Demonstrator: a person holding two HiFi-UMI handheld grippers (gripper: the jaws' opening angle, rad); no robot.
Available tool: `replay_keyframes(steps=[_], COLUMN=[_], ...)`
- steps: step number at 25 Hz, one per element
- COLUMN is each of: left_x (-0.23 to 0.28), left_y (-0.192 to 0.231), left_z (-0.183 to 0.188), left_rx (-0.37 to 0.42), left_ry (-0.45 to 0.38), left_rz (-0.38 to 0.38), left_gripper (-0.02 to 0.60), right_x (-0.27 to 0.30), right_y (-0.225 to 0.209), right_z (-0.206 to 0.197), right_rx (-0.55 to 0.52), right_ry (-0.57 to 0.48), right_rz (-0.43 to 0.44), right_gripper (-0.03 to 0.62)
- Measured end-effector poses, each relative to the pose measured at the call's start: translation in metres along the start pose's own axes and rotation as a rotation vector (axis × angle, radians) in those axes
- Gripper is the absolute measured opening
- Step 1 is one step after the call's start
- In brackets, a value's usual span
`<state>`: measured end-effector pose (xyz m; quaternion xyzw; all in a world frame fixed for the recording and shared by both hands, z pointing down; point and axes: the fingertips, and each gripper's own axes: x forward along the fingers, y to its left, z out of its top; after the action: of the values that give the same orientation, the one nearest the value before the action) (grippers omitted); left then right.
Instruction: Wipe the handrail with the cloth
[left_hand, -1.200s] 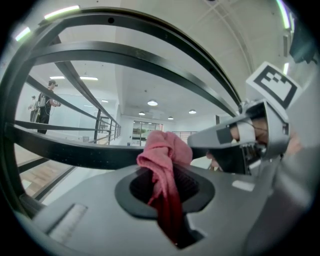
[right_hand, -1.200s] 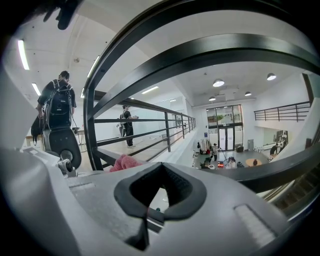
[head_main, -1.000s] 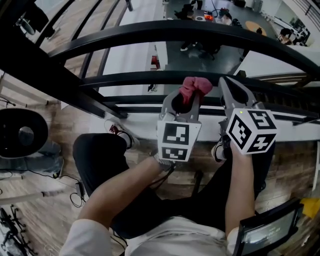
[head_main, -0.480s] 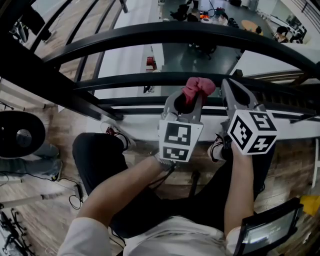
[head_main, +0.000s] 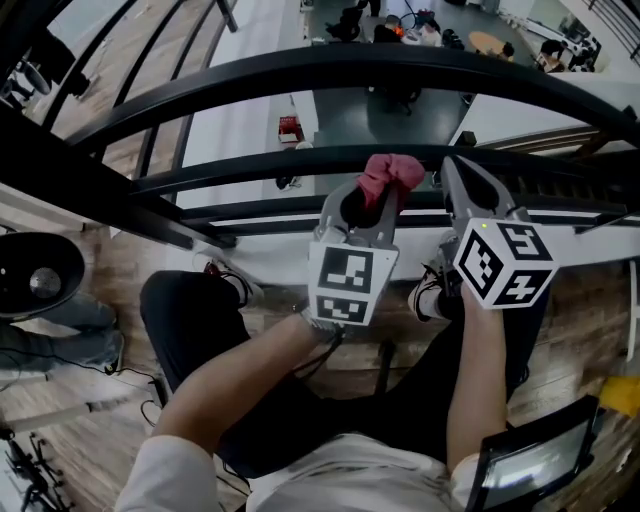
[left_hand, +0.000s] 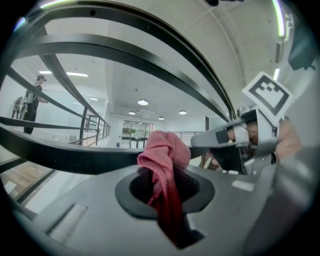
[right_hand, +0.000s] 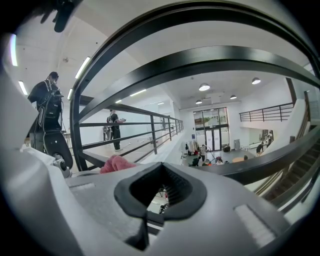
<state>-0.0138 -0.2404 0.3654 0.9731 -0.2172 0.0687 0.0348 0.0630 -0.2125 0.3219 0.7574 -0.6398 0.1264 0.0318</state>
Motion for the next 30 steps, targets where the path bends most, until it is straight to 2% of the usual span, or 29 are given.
replay_keyframes(steps=[12,19,26,30], left_x=[0.019,0.029,0.042,0.045], left_y=[-0.031,-0.043,-0.064,-0.071], left_z=[0.001,0.003,0.016,0.024], left_rx=[0.085,0.108,0.196,0.307], left_ry=[-0.016,-0.015,-0.064,-0.091], left_rz=[-0.055,-0.069,-0.099,-0.074], left_gripper=[0.066,0.066,0.066,0.067], right_x=[-0.017,-0.024,-0.033,-0.038], right_y=[-0.036,-0.054,-0.07,-0.077], right_z=[-0.002,-0.003,-0.005,-0.006], right_rx=[0.053,0.082,0.099,0.117], right_ry=[-0.021,-0.036,-0.053,-0.074], right_rz=[-0.052,-0.074,-0.087,-0.102], right_gripper=[0.002,0.002,0.002,0.002])
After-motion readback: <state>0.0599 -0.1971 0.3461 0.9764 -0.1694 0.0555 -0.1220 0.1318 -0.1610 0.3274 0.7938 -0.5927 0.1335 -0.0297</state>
